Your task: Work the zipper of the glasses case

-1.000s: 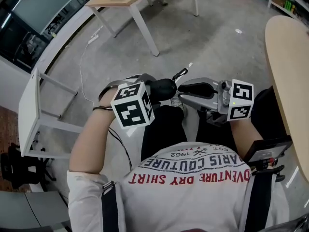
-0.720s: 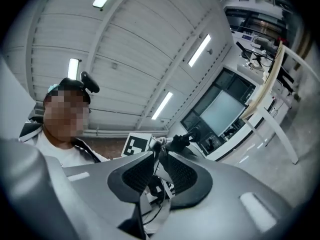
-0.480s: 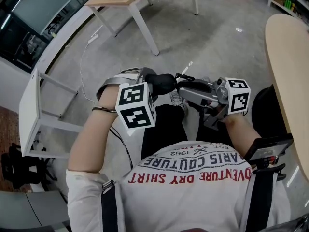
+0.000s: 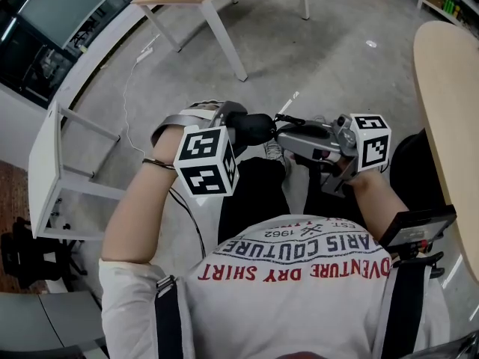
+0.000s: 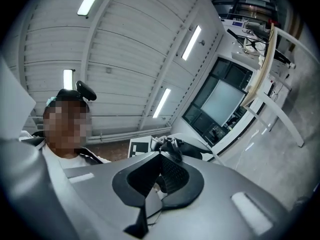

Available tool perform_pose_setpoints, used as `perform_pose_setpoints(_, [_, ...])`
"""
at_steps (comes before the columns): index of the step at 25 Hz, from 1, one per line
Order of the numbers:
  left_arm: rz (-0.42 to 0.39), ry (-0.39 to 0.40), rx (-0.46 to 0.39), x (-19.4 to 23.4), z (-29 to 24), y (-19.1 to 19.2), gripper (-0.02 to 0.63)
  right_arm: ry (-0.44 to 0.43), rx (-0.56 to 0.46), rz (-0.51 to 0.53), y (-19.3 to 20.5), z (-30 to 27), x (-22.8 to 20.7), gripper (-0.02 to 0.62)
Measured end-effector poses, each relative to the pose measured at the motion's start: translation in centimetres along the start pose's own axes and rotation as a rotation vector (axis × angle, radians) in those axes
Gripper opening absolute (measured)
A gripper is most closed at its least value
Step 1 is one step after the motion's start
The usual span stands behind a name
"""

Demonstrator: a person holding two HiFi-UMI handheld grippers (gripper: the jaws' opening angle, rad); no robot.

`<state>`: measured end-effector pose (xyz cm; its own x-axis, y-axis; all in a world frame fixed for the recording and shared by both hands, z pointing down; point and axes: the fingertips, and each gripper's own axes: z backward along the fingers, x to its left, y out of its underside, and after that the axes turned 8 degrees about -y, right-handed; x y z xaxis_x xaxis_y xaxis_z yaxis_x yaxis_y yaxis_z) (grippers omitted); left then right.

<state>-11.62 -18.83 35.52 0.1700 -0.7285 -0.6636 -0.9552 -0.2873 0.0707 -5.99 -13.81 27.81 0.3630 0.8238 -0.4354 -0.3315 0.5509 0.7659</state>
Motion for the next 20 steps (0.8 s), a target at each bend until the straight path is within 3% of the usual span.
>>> perform_pose_setpoints(9, [-0.143,-0.077,-0.070,0.5,0.8,0.8,0.245,0.014,0.143,0.055,0.9,-0.5,0.3,-0.004])
perform_pose_setpoints(16, [-0.096,-0.101,-0.234,0.6,1.8,-0.7,0.245,-0.023,0.129,0.053,0.6,-0.1,0.8,-0.004])
perform_pose_setpoints(20, [-0.026,-0.046,-0.345,0.0,2.8,-1.8,0.245,-0.067,0.112,0.044,0.4,0.0,1.5,-0.004])
